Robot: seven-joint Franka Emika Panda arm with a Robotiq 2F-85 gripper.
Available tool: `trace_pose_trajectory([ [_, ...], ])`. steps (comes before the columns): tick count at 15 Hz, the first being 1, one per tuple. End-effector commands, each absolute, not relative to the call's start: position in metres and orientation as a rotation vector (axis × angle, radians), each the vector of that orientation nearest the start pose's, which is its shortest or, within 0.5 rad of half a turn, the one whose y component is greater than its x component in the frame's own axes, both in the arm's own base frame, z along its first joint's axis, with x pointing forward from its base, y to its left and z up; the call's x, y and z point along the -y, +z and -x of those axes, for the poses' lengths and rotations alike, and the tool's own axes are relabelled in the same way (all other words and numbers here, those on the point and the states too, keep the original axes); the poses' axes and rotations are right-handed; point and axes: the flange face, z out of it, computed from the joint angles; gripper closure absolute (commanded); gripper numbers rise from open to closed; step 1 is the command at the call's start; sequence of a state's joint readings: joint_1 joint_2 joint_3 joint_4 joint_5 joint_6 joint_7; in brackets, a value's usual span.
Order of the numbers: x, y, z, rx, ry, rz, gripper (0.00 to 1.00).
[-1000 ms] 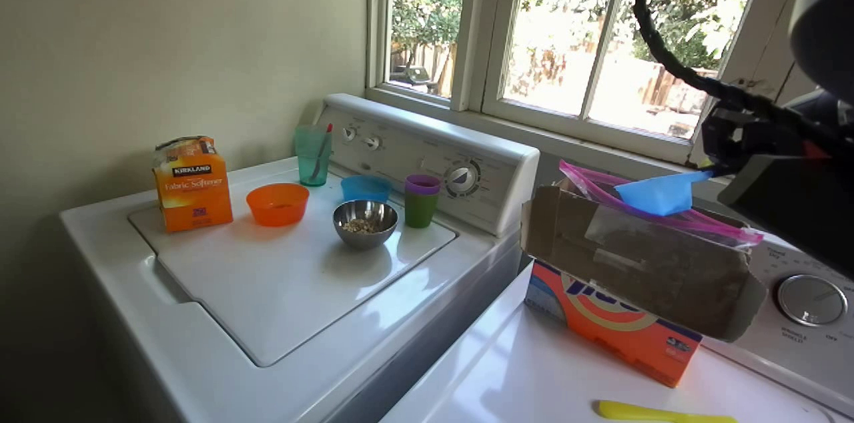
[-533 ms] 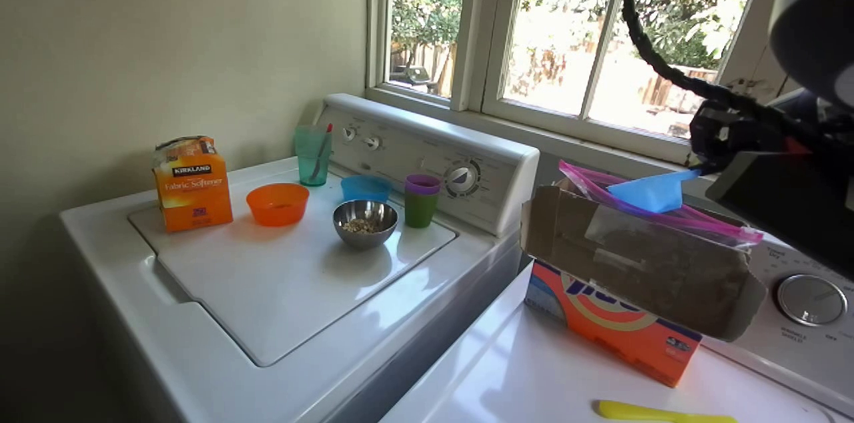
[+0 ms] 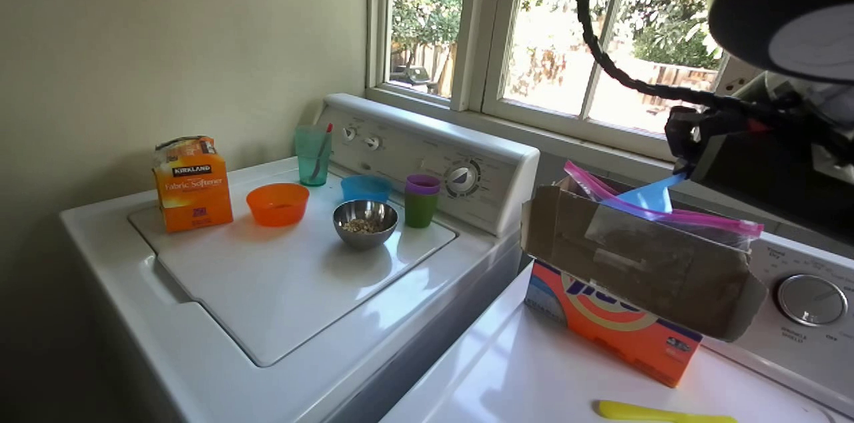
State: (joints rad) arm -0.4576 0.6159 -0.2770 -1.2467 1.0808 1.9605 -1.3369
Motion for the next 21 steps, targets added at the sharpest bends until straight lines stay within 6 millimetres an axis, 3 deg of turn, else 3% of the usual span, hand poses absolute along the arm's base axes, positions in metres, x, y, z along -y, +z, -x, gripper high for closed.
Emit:
trace_pose_trajectory([
  [1, 0.419, 0.461, -0.634, 0.417, -1.08, 2.651, 0.99],
  [12, 0.425, 0.492, -0.627, 0.531, -0.968, 2.748, 0.99],
  [21, 0.405, 0.503, -0.644, 0.715, -0.875, 2.876, 0.99],
])
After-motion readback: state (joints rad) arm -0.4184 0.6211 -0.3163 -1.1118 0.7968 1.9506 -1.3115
